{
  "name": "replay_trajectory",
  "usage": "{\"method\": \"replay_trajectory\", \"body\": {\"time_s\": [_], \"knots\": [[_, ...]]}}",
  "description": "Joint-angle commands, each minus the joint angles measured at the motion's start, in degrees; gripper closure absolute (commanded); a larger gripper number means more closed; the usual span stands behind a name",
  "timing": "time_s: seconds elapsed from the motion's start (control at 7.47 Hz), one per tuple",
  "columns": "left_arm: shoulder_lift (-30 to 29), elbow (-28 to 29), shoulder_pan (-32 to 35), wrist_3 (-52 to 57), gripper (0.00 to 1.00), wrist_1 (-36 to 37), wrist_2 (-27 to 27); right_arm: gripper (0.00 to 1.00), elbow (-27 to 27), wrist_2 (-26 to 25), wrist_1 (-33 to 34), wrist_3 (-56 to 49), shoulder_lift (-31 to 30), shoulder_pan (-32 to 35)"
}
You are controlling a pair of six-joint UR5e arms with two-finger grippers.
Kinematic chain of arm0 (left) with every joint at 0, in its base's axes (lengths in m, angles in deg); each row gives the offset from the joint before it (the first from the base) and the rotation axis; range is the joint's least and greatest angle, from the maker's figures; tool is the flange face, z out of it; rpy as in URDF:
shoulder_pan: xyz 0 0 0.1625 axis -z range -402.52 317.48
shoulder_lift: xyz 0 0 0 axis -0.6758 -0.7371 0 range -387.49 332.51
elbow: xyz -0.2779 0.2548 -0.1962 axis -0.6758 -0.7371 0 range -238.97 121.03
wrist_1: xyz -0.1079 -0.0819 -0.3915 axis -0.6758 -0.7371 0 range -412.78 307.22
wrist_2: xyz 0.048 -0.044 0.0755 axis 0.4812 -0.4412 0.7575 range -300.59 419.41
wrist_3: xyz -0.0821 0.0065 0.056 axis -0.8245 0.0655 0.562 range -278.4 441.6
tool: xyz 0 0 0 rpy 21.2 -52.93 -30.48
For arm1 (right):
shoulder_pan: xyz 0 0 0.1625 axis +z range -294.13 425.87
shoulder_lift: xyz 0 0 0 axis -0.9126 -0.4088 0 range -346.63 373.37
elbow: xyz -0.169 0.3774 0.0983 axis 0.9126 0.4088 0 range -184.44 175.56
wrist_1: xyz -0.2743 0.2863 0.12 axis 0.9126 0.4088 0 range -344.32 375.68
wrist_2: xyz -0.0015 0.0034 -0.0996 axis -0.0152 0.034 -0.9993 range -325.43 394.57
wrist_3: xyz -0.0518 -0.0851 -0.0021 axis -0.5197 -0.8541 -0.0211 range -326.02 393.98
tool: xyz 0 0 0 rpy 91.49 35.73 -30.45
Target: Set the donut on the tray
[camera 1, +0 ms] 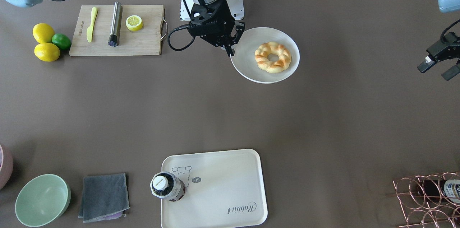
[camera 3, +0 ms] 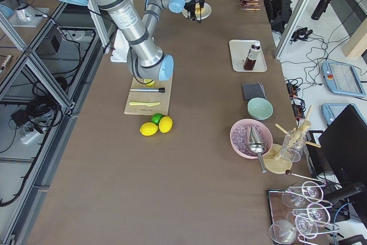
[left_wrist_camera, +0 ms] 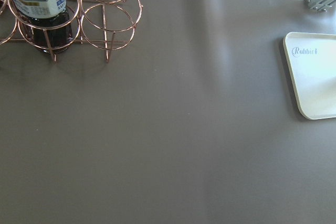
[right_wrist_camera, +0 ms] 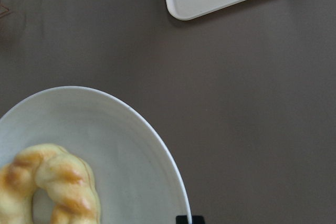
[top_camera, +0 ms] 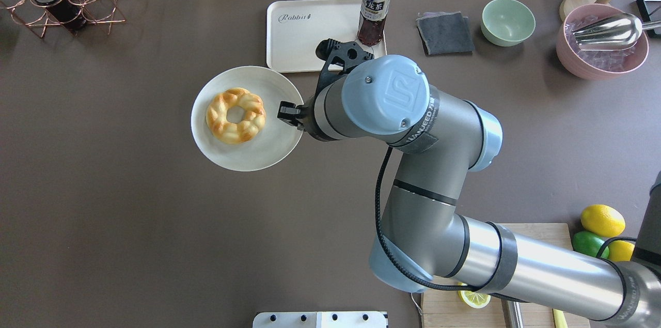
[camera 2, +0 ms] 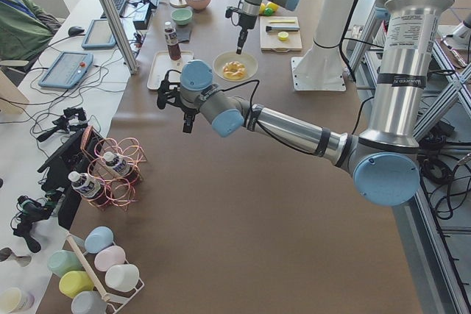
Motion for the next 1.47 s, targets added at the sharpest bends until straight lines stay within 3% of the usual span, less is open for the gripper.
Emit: {"method": "replay_trajectory", "body": {"time_s": [0.0,0.27,0.4,0.8,0.94,1.07,1.34], "knots": [[-0.7,-1.8,-3.1,-3.9,0.02,0.0,1.5,1.0,12.0,-6.1,2.0,5.7,11.1,-4.2],[-0.2,-4.9,-7.5,-8.9,0.02,-0.4,5.2,1.0,17.7,-6.3,1.9,6.2,16.2,-4.5],[0.1,-4.9,-9.0,-9.2,0.02,-0.4,7.4,1.0,18.2,-6.2,1.9,8.1,17.4,-3.7],[4.0,-5.7,-9.4,-8.7,0.04,-4.2,7.5,1.0,18.4,-5.8,2.1,9.0,17.9,0.5],[4.0,-6.4,-9.7,-8.9,0.1,-4.2,7.2,1.0,19.3,-5.8,2.0,9.0,17.9,0.9],[4.0,-6.5,-10.6,-9.1,0.3,-4.2,7.1,1.0,19.3,-5.8,2.0,9.1,18.0,0.8],[3.9,-6.5,-11.4,-9.2,0.29,-4.5,7.1,1.0,23.2,-5.8,2.0,10.5,20.5,0.4]]}}
